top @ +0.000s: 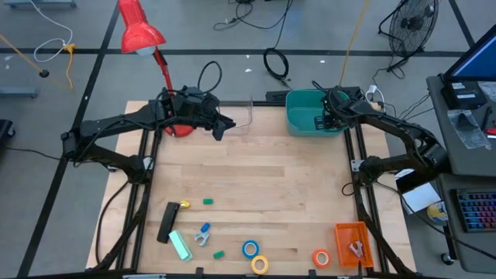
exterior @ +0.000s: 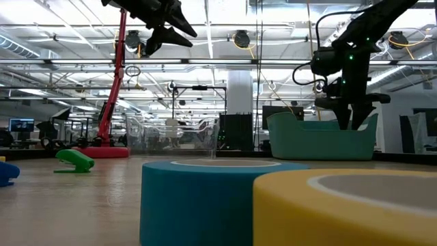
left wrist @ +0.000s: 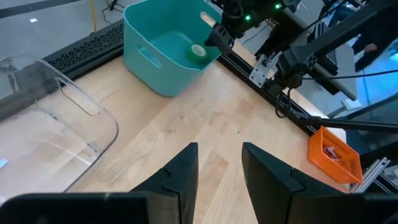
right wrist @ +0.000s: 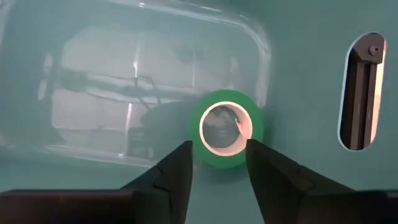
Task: Pick and place Stapler, Stapler remover, tape
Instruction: Put the small green stapler into the transparent bin
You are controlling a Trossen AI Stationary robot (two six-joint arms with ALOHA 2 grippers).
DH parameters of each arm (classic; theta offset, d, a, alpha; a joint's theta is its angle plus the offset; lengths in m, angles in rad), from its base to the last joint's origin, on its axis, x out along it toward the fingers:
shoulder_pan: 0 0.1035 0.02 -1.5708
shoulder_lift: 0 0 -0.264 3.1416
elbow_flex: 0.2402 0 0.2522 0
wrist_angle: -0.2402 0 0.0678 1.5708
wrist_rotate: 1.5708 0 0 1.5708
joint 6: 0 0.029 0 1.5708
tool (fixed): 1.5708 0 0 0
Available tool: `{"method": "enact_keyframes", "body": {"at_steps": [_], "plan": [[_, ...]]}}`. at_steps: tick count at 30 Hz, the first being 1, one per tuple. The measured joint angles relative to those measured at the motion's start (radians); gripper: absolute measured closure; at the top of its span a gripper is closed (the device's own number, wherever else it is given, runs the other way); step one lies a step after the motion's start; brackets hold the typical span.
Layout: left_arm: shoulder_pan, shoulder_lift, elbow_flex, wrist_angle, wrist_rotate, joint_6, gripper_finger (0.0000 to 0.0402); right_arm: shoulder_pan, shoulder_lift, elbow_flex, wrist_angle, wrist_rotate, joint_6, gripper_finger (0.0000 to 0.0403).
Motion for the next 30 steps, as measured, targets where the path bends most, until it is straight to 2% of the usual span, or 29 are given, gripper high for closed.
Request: {"method": "enact_keyframes", "body": {"at_steps": [3, 7, 12, 17, 23, 30], "plan": [[0.000, 0.000, 0.000, 0.000, -0.003, 0.000, 0.0277, 0.000, -0.022, 0.000, 0.029, -0.009, 0.001, 0.0247], [-0.002, 0.000, 0.000, 0.003, -0.015, 0.000, 0.0277, 0.000, -0.085, 0.005, 0.131, -0.093, 0.006, 0.0246], [-0.002, 0.000, 0.000, 0.051, -0.015, 0.002, 0.0277, 0.005, -0.185, 0.042, 0.316, -0.268, 0.052, 0.0259], [-0.005, -0.001, 0.000, 0.091, 0.067, -0.003, 0.0277, 0.037, -0.295, 0.047, 0.493, -0.478, 0.168, 0.0270], [-0.056, -0.001, 0.000, 0.078, 0.192, 0.033, 0.0277, 0.171, -0.397, 0.047, 0.563, -0.606, 0.215, 0.0277], [-0.181, -0.001, 0.000, 0.058, 0.255, 0.035, 0.0277, 0.423, -0.461, 0.047, 0.558, -0.629, 0.243, 0.0283]]}}
